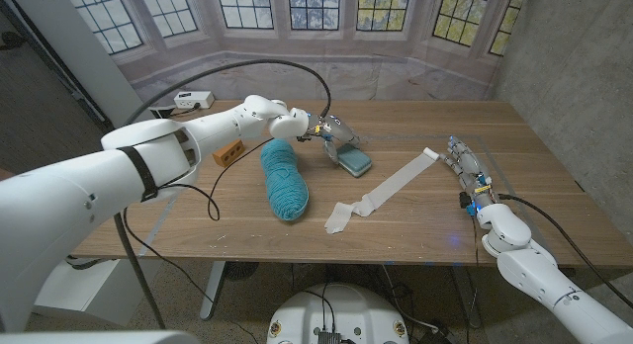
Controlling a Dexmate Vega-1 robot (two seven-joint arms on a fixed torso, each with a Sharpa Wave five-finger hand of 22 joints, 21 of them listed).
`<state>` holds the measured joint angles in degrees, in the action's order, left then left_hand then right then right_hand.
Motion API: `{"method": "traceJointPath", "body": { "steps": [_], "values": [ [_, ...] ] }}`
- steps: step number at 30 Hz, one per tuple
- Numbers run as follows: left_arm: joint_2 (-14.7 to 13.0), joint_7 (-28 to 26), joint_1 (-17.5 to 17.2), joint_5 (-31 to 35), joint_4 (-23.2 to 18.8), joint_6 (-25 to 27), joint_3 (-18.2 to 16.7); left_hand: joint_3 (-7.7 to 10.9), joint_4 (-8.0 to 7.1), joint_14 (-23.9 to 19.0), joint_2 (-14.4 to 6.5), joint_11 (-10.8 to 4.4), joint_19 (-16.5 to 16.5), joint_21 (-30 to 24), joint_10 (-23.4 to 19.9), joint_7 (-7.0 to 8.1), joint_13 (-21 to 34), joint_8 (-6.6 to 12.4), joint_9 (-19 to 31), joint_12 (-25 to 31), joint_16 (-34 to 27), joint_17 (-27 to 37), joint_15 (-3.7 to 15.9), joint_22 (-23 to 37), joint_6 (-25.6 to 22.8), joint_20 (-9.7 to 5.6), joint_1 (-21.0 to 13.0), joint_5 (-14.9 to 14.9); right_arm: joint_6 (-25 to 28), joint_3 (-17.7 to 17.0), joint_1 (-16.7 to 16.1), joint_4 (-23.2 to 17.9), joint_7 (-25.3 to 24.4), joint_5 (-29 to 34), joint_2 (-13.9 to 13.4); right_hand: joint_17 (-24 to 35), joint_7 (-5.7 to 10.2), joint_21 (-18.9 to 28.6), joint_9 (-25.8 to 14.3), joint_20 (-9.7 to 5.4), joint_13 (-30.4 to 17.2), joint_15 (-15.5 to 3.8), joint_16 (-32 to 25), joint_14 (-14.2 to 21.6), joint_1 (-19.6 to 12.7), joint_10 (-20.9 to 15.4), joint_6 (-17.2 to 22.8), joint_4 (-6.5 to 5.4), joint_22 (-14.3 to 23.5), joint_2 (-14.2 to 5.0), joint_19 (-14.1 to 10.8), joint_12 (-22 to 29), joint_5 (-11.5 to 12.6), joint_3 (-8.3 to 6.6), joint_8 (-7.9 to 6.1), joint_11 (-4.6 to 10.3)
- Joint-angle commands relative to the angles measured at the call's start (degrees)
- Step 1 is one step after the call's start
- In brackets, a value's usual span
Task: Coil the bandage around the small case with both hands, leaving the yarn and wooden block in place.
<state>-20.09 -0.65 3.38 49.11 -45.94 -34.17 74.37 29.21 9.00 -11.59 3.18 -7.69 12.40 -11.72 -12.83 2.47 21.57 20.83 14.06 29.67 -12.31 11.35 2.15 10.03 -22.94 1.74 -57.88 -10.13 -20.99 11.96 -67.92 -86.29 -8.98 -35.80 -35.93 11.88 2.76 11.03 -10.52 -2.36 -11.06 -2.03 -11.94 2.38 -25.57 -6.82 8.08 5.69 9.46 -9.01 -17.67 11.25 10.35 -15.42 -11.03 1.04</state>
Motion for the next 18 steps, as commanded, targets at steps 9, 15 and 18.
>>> {"method": "traceJointPath", "body": {
  "steps": [9,15,18],
  "values": [
    [-1.5,-0.4,-1.0,0.2,-2.3,1.0,-1.0,-0.05,-0.19,-1.5,-0.8,-0.39,1.1,-0.4,-1.6,0.52,0.9,1.72,0.7,1.2,-0.3,0.4,0.42,0.1,-2.7,-0.18,0.2,-0.5,0.3,0.3,0.1,-0.3,0.1,0.1,-0.2,0.1,-0.45,-0.1,-0.2,-3.83,-0.2,-1.70,-0.5,0.4,0.4,-0.2,0.3,0.30,0.2,-0.30,-0.2,0.2,-0.2,-0.01,-0.04,-0.39],
    [-2.1,-0.6,-1.2,0.6,-3.3,1.2,-1.4,-0.02,-0.19,-1.6,-0.9,-0.47,1.1,-0.4,-1.6,0.62,1.2,1.97,0.9,1.3,-0.2,0.4,0.56,0.1,-2.7,-0.24,0.2,-0.5,0.5,0.3,0.0,-0.6,0.0,0.2,-0.3,0.1,-0.47,-0.1,-0.2,-3.86,-0.2,-1.65,-0.4,0.4,0.5,-0.1,0.3,0.29,0.2,-0.32,-0.2,0.1,-0.2,-0.03,-0.05,-0.40],
    [-2.4,-0.8,-1.3,0.8,-4.1,1.4,-1.7,-0.01,-0.20,-1.6,-0.9,-0.52,1.2,-0.4,-1.7,0.64,1.3,2.10,0.9,1.4,-0.2,0.5,0.53,0.1,-2.8,-0.25,0.2,-0.5,0.7,0.2,0.0,-1.0,-0.3,0.3,-0.3,0.1,-0.46,-0.1,-0.2,-3.86,-0.2,-1.63,-0.5,0.4,0.5,-0.1,0.3,0.30,0.2,-0.31,-0.2,0.1,-0.2,-0.03,-0.05,-0.36]
  ]
}}
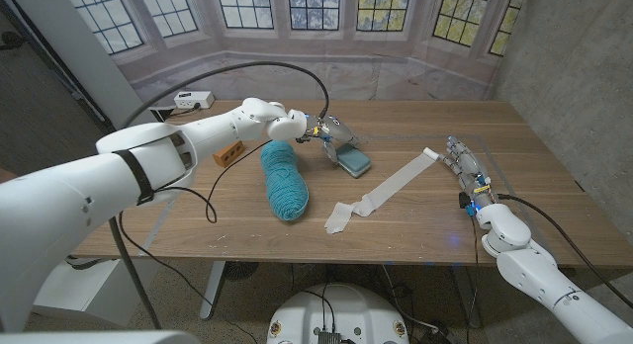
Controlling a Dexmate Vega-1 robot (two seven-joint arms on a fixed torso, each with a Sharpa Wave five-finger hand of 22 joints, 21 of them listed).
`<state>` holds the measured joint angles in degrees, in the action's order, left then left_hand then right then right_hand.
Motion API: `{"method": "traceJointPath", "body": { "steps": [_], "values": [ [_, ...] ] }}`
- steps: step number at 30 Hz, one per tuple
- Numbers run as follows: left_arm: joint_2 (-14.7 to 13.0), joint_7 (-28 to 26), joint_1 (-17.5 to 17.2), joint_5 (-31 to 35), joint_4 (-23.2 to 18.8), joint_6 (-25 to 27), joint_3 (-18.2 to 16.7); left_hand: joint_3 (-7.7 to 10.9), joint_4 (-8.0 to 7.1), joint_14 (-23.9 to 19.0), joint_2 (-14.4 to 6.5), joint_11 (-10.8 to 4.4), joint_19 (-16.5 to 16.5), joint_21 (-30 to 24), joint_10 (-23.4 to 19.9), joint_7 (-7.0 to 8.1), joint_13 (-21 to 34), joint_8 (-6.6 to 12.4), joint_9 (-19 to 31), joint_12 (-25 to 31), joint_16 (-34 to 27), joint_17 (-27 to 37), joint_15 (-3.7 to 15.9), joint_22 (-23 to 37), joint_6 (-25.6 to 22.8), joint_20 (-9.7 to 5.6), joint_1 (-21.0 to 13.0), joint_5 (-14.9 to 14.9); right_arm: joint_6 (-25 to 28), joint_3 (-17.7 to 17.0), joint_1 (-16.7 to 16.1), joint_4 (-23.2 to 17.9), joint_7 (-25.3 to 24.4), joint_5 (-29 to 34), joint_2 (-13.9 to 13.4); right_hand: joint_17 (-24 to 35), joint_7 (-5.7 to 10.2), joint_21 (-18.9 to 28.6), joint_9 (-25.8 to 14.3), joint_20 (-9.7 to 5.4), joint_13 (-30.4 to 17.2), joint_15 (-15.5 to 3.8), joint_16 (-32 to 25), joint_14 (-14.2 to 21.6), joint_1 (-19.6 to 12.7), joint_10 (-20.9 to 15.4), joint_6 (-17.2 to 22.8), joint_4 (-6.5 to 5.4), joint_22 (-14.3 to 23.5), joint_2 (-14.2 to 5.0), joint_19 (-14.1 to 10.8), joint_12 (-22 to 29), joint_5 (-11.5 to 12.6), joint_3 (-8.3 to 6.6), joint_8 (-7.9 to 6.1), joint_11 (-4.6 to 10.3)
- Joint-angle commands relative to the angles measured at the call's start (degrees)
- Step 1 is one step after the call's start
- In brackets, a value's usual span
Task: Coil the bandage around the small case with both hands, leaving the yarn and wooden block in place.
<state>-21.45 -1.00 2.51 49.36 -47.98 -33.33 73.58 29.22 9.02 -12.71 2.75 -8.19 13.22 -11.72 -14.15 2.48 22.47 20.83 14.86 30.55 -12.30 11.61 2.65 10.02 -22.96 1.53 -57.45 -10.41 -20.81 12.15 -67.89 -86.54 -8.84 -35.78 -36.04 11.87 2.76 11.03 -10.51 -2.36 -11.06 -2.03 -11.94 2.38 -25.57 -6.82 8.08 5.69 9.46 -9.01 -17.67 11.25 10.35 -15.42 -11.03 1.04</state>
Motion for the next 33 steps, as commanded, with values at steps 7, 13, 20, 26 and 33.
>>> {"method": "traceJointPath", "body": {
  "steps": [7,13,20,26,33],
  "values": [
    [-2.2,-1.5,-1.0,1.2,-3.8,1.5,-1.8,0.01,-0.27,-0.9,-0.6,-0.14,0.5,-0.3,-0.5,0.55,0.7,2.58,0.3,0.8,-0.2,0.3,0.19,0.1,-3.1,-0.09,-0.2,-0.2,0.7,0.2,0.4,-0.9,-0.6,0.6,-0.2,0.1,-0.42,-0.1,-0.2,-3.88,-0.2,-1.63,-0.5,0.4,0.5,-0.2,0.4,0.30,0.2,-0.31,-0.3,0.2,-0.2,-0.05,-0.08,-0.33],
    [-3.0,-1.9,-1.4,1.5,-4.9,1.6,-2.6,0.06,-0.21,-1.1,-0.6,-0.19,0.5,-0.3,-0.7,0.45,0.9,2.89,0.4,0.9,-0.1,0.3,0.23,0.1,-3.3,-0.16,-0.2,-0.3,1.4,0.5,0.8,-1.2,-0.8,0.9,-0.3,0.1,-0.40,-0.1,-0.2,-3.88,-0.2,-1.67,-0.5,0.4,0.6,-0.2,0.4,0.29,0.2,-0.34,-0.3,0.2,-0.2,-0.06,-0.09,-0.24],
    [-3.4,-2.1,-1.9,1.0,-5.1,1.8,-3.6,0.11,-0.22,-1.2,-0.6,-0.14,0.5,-0.2,-0.7,0.44,1.2,3.19,0.5,1.1,0.0,0.4,0.27,0.1,-3.3,-0.12,-0.2,-0.2,2.4,0.8,1.2,-1.9,-1.0,1.3,-0.7,0.1,-0.45,-0.1,-0.2,-3.91,-0.2,-1.73,-0.5,0.4,0.6,-0.3,0.4,0.28,0.2,-0.36,-0.3,0.2,-0.2,-0.09,-0.08,-0.34],
    [-4.0,-2.2,-2.5,0.6,-5.7,2.0,-4.4,0.09,-0.31,-1.4,-0.6,-0.21,0.6,-0.2,-0.9,0.47,1.4,3.39,0.6,1.2,0.0,0.5,0.40,0.1,-3.2,-0.16,-0.1,-0.2,3.6,0.8,1.4,-2.8,-1.3,1.5,-1.4,0.1,-0.41,-0.1,-0.2,-3.91,-0.2,-1.71,-0.5,0.4,0.6,-0.2,0.4,0.29,0.2,-0.36,-0.3,0.2,-0.2,-0.11,-0.08,-0.38],
    [-4.2,-2.0,-3.1,-0.3,-5.9,2.0,-5.3,0.08,-0.37,-1.5,-0.6,-0.22,0.5,-0.1,-0.8,0.54,1.6,3.65,0.8,1.3,0.1,0.6,0.35,0.1,-3.2,-0.17,0.1,-0.2,4.9,0.8,1.7,-3.8,-1.6,1.9,-2.2,0.1,-0.39,-0.1,-0.2,-3.91,-0.2,-1.70,-0.5,0.4,0.6,-0.2,0.4,0.33,0.2,-0.38,-0.3,0.2,-0.2,-0.16,-0.07,-0.22]
  ]
}}
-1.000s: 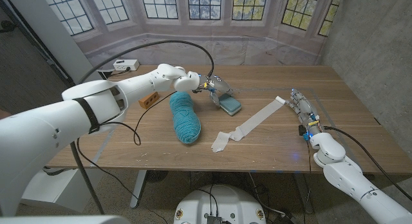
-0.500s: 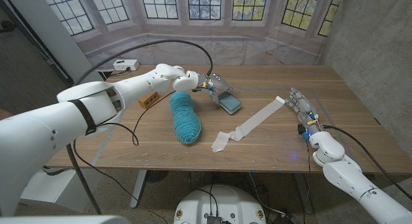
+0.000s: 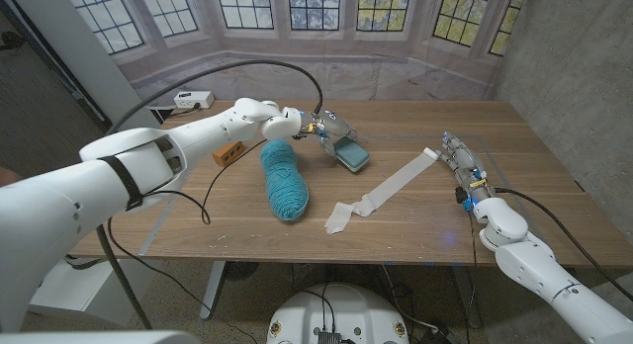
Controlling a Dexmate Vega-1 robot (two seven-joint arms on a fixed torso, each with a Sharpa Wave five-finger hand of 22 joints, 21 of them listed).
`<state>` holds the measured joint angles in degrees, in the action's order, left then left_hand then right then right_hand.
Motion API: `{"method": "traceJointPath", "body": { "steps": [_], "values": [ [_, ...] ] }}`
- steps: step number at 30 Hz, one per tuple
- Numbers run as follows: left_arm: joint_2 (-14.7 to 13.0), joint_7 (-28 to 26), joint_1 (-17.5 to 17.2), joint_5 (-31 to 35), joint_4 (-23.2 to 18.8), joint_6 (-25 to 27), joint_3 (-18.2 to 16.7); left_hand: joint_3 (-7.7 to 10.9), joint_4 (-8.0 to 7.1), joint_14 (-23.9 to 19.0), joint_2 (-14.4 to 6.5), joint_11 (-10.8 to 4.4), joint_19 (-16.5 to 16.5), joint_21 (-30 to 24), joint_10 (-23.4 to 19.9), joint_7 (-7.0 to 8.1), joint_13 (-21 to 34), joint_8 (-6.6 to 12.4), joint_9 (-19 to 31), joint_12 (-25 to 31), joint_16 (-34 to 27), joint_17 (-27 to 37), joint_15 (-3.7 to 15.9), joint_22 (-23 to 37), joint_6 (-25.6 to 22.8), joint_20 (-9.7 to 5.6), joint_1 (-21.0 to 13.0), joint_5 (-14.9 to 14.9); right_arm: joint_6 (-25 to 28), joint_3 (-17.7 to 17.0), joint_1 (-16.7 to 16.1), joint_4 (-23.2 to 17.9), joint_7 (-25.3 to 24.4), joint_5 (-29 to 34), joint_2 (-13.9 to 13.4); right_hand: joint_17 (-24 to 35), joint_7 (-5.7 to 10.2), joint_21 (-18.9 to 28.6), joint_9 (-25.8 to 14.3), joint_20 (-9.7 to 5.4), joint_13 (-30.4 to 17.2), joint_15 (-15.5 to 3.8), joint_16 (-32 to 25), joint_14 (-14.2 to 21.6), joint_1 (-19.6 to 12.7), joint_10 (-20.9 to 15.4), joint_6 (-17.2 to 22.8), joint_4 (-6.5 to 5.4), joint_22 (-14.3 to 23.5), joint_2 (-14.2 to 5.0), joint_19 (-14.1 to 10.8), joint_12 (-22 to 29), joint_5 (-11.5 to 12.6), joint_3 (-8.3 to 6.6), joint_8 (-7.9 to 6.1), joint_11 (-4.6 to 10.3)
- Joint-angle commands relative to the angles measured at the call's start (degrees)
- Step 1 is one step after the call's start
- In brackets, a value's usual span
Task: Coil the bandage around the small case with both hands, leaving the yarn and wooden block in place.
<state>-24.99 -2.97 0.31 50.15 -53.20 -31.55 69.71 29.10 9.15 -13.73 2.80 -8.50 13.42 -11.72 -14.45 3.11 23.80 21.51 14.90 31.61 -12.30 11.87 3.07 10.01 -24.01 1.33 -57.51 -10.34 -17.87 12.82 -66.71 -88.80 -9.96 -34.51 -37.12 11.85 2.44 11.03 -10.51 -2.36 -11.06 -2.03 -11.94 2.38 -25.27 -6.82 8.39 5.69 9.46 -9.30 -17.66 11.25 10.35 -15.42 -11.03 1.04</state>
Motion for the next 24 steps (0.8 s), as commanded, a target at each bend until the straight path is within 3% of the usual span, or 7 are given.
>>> {"method": "traceJointPath", "body": {
  "steps": [1,15,24],
  "values": [
    [-0.7,0.1,-1.0,-1.1,-0.8,0.3,-1.5,0.20,-0.51,-0.5,-0.7,0.07,0.3,-0.1,-0.4,-0.07,0.3,3.01,0.7,0.2,0.1,0.3,-0.08,0.1,-2.2,0.04,0.2,-0.3,2.2,0.1,0.5,-1.7,-0.6,0.8,-1.3,0.1,-0.05,-0.1,-0.2,-3.95,-0.2,-1.72,-0.5,0.4,0.3,-0.2,0.1,0.33,0.2,-0.09,-0.3,0.2,-0.2,-0.17,-0.08,-0.19],
    [-1.9,1.7,-2.6,-2.9,-4.1,0.7,-3.7,0.30,-0.52,-0.7,-0.8,0.08,0.3,0.0,-0.6,-0.15,0.8,3.63,1.0,0.5,0.2,0.5,-0.16,0.1,-2.3,0.06,0.3,-0.3,6.1,0.6,0.8,-4.7,-3.1,3.8,-3.5,0.1,-0.05,-0.1,-0.2,-3.91,-0.2,-1.72,-0.5,0.5,0.1,-0.3,0.2,0.45,0.2,-0.16,-0.3,0.2,-0.2,-0.32,-0.10,-0.19],
    [-2.6,2.4,-3.9,-3.9,-6.6,0.4,-5.5,0.30,-0.62,-0.7,-0.9,0.07,0.2,0.1,-0.6,-0.08,1.0,4.00,1.1,0.6,0.3,0.6,-0.09,0.2,-2.3,-0.12,0.5,-0.3,13.0,0.8,0.4,-9.5,-5.6,6.3,-7.0,0.0,-0.09,0.0,-0.2,-4.04,-0.2,-1.71,-0.5,0.9,-0.4,-1.0,0.8,0.79,0.2,-0.26,-0.7,0.4,-0.1,-0.66,-0.30,-0.21]
  ]
}}
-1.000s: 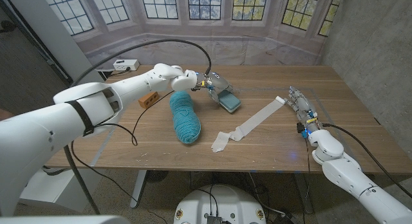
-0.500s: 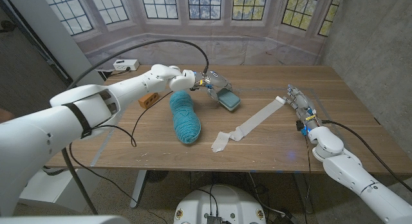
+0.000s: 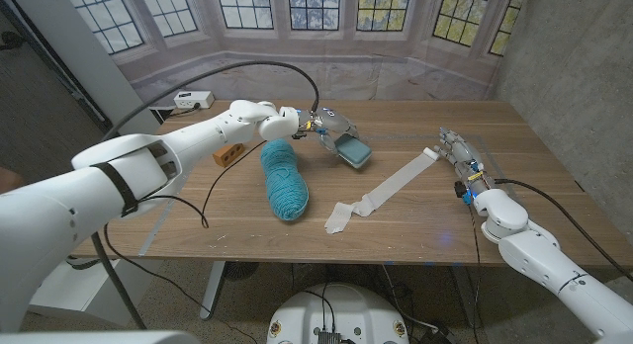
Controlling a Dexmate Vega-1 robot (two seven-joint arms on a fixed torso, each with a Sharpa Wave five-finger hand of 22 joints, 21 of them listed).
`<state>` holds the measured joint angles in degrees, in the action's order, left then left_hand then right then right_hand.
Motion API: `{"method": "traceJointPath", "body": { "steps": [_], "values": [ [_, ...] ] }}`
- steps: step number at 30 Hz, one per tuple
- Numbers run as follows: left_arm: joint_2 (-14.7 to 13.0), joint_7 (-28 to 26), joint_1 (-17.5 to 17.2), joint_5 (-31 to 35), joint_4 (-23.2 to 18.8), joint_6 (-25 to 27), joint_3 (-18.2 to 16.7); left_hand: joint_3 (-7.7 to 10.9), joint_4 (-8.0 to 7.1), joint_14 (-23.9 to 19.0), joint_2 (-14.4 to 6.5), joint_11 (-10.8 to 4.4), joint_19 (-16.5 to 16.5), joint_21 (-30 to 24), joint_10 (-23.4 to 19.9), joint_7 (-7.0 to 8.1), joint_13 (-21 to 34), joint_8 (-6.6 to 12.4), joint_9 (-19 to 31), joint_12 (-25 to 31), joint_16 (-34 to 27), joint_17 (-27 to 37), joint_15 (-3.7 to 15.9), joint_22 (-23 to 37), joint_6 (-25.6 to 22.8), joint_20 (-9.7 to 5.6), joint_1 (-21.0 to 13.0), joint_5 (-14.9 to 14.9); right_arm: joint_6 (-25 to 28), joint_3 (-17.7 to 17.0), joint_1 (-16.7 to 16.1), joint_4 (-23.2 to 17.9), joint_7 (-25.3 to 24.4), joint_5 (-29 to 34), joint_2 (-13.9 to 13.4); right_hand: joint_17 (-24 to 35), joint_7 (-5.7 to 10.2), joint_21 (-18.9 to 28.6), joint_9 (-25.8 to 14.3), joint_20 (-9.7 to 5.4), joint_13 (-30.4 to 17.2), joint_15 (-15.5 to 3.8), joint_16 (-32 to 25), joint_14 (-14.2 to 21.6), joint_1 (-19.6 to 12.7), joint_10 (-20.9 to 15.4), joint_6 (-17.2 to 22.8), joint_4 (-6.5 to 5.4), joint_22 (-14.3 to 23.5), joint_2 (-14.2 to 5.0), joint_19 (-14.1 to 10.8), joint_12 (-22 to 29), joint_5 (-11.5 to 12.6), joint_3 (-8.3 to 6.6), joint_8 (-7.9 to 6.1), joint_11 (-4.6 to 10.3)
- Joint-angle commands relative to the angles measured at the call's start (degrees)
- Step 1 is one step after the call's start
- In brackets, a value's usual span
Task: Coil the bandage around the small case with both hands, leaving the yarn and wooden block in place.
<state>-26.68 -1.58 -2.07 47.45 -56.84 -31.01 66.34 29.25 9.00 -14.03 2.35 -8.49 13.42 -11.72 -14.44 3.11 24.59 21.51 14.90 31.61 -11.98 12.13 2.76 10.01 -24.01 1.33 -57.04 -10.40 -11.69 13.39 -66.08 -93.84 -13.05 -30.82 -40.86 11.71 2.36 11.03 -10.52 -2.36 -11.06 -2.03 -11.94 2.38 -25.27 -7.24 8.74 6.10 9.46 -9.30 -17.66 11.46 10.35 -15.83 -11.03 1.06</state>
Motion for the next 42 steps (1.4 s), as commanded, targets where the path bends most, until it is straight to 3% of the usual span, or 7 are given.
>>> {"method": "traceJointPath", "body": {
  "steps": [1,9,19,32,42],
  "values": [
    [-0.9,1.0,-1.7,-1.4,-3.2,-0.1,-2.4,0.15,-0.46,-0.4,-0.4,0.02,0.2,0.1,-0.6,-0.10,0.2,4.02,1.1,0.6,0.0,0.3,0.26,0.2,-2.2,-0.13,0.0,-0.3,7.7,0.3,-0.2,-5.0,-2.9,3.1,-3.7,0.1,-0.04,0.0,-0.2,-4.05,-0.2,-1.66,-0.5,0.9,-0.5,-0.5,0.4,0.49,0.2,-0.24,-0.8,0.2,-0.1,-0.33,-0.28,-0.29],
    [-1.6,1.8,-3.3,-2.5,-5.6,0.6,-4.2,0.17,-0.46,-0.4,-0.4,0.03,0.2,0.2,-0.4,-0.04,0.4,4.23,1.2,0.5,0.1,0.4,0.26,0.2,-2.0,-0.15,0.2,-0.2,13.4,0.9,0.6,-8.1,-4.2,6.1,-6.7,-0.3,-0.50,0.1,-0.2,-3.62,-0.2,-1.34,-0.4,1.4,-2.2,-1.0,0.8,1.77,0.2,0.08,-1.3,0.3,0.1,-1.11,-0.34,-0.79],
    [-2.9,2.4,-5.0,-3.2,-8.0,1.4,-6.2,0.21,-0.48,-0.3,-0.4,0.17,0.2,0.2,-0.4,-0.05,0.7,4.55,1.3,0.6,0.2,0.5,0.17,0.2,-1.9,-0.19,0.3,-0.3,22.2,4.4,4.5,-11.1,-5.4,11.4,-8.9,-0.7,-0.97,0.6,-0.2,-3.09,-0.2,-1.31,-0.7,3.5,-4.7,-3.6,2.5,3.19,0.1,0.65,-3.4,1.0,0.2,-2.01,-0.72,-1.80],
    [-3.6,3.1,-7.1,-4.6,-9.7,2.1,-8.2,0.32,-0.47,-0.4,-0.6,0.10,0.2,0.2,-0.4,-0.10,1.0,4.89,1.2,0.7,0.2,0.6,0.15,0.2,-1.8,-0.14,0.4,-0.3,33.1,9.3,10.1,-14.0,-5.4,18.7,-11.0,-0.8,-1.68,1.1,-0.2,-2.72,-0.6,-1.43,-1.3,7.0,-7.7,-7.5,5.3,3.86,0.1,1.37,-6.7,2.1,0.1,-2.78,-1.19,-2.32],
    [-3.6,3.7,-7.9,-5.3,-10.1,2.0,-8.8,0.38,-0.42,-0.5,-0.6,0.22,0.2,0.2,-0.4,-0.15,1.2,5.13,1.2,0.8,0.3,0.7,0.12,0.2,-1.8,-0.12,0.5,-0.3,38.2,11.4,12.1,-15.3,-5.3,22.8,-12.0,-0.8,-1.97,1.2,-0.2,-2.31,-1.0,-2.05,-1.9,10.0,-10.0,-10.5,7.2,4.01,0.2,1.90,-9.0,3.2,0.0,-3.21,-1.35,-2.76]
  ]
}}
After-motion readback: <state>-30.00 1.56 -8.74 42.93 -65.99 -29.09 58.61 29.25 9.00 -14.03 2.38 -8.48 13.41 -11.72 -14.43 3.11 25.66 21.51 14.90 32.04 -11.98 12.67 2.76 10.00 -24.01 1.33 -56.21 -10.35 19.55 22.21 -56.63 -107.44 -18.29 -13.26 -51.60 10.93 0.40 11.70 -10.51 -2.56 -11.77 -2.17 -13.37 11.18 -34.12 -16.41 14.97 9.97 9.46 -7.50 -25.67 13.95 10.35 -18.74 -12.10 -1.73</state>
